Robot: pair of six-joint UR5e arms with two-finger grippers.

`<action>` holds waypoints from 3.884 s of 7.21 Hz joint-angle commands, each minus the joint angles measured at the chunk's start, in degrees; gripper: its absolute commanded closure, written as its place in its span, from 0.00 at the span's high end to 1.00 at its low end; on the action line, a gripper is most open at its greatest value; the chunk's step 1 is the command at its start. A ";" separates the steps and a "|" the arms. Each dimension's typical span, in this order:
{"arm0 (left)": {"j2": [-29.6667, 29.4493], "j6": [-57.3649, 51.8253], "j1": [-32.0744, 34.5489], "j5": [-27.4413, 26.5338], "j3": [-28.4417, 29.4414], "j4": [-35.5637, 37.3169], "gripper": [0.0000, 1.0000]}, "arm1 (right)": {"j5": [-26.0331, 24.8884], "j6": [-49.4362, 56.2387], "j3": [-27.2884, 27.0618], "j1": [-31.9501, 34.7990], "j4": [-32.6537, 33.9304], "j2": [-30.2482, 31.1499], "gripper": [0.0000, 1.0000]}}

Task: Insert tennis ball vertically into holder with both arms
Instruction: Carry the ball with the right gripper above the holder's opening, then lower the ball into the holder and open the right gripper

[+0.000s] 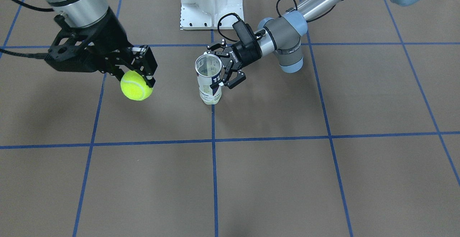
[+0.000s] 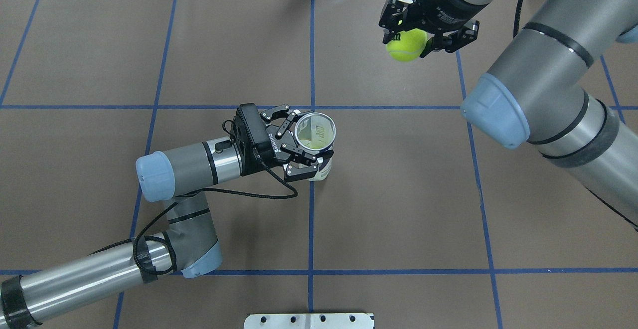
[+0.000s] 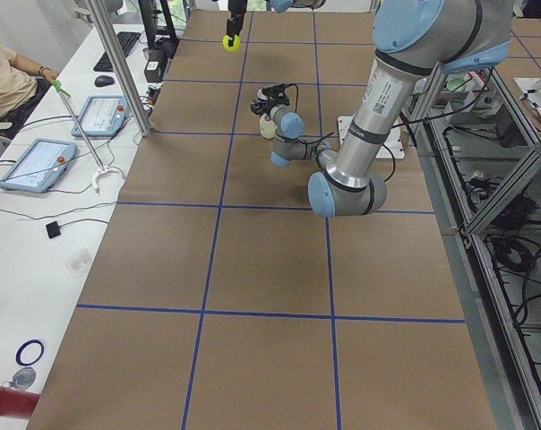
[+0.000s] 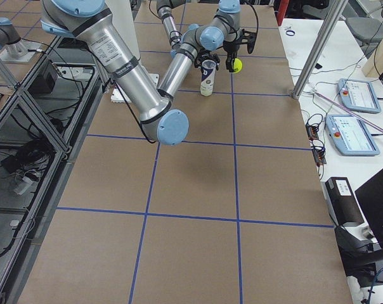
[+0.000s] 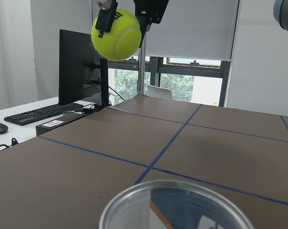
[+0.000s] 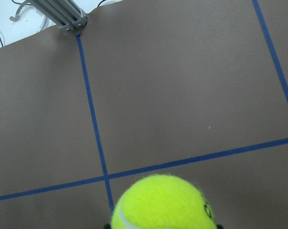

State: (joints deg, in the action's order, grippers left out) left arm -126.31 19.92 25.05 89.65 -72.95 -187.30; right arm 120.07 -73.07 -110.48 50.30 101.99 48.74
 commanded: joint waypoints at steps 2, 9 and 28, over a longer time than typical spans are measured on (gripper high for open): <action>0.10 0.03 -0.09 0.00 0.08 0.00 0.99 | -8.85 -2.85 -2.11 -9.66 16.37 -9.00 0.00; 0.19 0.03 -0.18 0.00 0.17 0.00 0.99 | -14.60 -5.86 3.68 -16.81 18.59 -16.92 0.00; 0.10 0.03 -0.18 0.00 0.52 -0.44 0.99 | -17.85 -4.71 5.89 -19.54 15.43 -15.08 1.00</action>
State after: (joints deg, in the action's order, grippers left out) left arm -126.14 19.93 24.87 89.65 -72.46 -187.73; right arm 102.22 -77.78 -104.23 30.70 117.32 33.60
